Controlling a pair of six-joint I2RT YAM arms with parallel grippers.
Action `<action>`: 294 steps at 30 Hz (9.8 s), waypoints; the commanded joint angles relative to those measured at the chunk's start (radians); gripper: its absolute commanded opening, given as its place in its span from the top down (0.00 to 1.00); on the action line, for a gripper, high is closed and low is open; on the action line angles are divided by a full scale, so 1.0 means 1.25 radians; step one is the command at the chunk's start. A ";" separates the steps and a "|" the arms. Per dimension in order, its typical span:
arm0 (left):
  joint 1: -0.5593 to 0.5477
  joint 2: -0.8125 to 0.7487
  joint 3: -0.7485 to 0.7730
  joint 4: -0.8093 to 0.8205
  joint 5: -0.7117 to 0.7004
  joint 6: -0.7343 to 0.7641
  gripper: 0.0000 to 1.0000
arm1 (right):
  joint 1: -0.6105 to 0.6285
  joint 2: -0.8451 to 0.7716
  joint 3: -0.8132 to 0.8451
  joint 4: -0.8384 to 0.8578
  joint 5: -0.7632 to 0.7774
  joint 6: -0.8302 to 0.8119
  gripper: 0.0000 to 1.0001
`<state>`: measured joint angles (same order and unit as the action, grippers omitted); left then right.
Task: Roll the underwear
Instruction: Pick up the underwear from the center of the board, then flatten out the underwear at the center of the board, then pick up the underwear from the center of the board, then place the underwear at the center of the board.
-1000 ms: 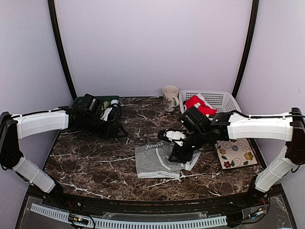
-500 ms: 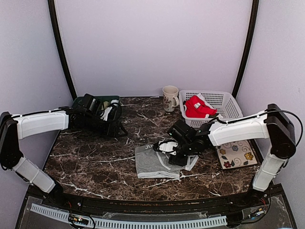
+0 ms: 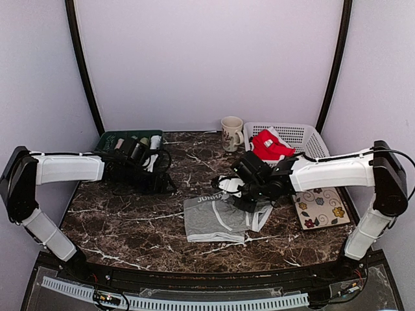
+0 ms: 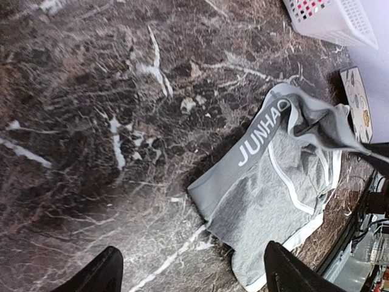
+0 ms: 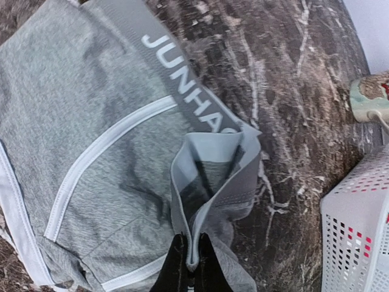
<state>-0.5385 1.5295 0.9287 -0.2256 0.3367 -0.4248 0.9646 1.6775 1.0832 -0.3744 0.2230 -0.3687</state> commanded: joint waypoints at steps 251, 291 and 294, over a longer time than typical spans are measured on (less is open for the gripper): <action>0.036 -0.371 -0.069 0.026 0.002 0.587 1.00 | -0.328 -0.436 -0.008 -0.054 -0.285 0.498 1.00; 0.048 0.188 0.158 -0.022 -0.202 0.366 1.00 | -0.306 0.039 -0.022 0.090 -0.020 0.612 1.00; 0.048 0.236 0.202 -0.018 -0.209 0.371 0.93 | -0.309 0.067 0.028 0.057 -0.016 0.609 0.89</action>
<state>-0.4999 1.7813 1.1198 -0.2489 0.1753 0.0189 0.6052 1.7317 1.0389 -0.2787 0.0921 0.4011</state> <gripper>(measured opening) 0.033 0.015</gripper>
